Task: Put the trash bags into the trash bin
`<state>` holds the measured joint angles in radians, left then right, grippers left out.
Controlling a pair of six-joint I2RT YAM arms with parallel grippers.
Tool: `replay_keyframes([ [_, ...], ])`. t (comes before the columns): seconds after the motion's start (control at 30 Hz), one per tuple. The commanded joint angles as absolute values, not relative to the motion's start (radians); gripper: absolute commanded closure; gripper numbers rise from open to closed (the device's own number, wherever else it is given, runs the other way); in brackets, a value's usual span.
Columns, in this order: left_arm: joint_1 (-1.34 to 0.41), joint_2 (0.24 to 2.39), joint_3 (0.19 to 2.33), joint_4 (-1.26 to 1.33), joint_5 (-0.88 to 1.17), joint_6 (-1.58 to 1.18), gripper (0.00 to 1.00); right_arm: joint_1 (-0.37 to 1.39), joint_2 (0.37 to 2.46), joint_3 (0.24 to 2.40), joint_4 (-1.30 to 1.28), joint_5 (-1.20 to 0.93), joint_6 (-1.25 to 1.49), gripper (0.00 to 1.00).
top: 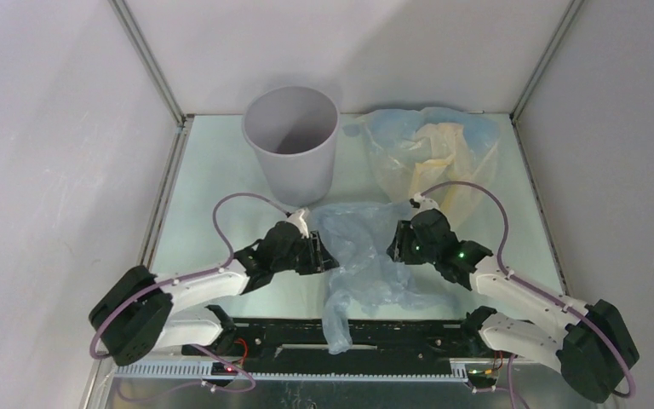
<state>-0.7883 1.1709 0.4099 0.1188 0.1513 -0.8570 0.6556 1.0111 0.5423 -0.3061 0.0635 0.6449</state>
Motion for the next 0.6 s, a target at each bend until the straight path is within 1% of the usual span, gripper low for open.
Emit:
replay_keyframes([
  [0.0,-0.772,1.254,0.485,0.250,0.207,-0.841,0.55,0.721,1.034,0.545,-0.205,0.023,0.653,0.54],
  [0.03,-0.772,1.275,0.502,0.251,0.215,-0.835,0.59,0.729,1.041,0.545,-0.190,0.012,0.657,0.47],
  [0.07,-0.772,1.290,0.522,0.247,0.224,-0.823,0.67,0.736,1.045,0.548,-0.185,-0.012,0.667,0.37],
  [0.1,-0.772,1.302,0.541,0.244,0.232,-0.808,0.78,0.743,1.049,0.551,-0.182,-0.018,0.676,0.29],
  [0.17,-0.773,1.325,0.572,0.235,0.232,-0.768,0.95,0.760,1.053,0.554,-0.173,-0.002,0.677,0.14],
  [0.2,-0.773,1.338,0.584,0.222,0.224,-0.756,0.99,0.764,1.056,0.555,-0.169,0.026,0.677,0.08],
  [0.23,-0.773,1.351,0.597,0.206,0.220,-0.743,1.00,0.766,1.063,0.560,-0.165,0.037,0.678,0.04],
  [0.3,-0.775,1.372,0.616,0.194,0.232,-0.729,1.00,0.773,1.084,0.571,-0.157,0.036,0.682,0.01],
  [0.37,-0.786,1.382,0.623,0.193,0.230,-0.716,1.00,0.791,1.114,0.582,-0.148,0.053,0.693,0.01],
  [0.57,-0.834,1.421,0.643,0.178,0.200,-0.681,1.00,0.804,1.206,0.614,-0.157,0.161,0.753,0.04],
])
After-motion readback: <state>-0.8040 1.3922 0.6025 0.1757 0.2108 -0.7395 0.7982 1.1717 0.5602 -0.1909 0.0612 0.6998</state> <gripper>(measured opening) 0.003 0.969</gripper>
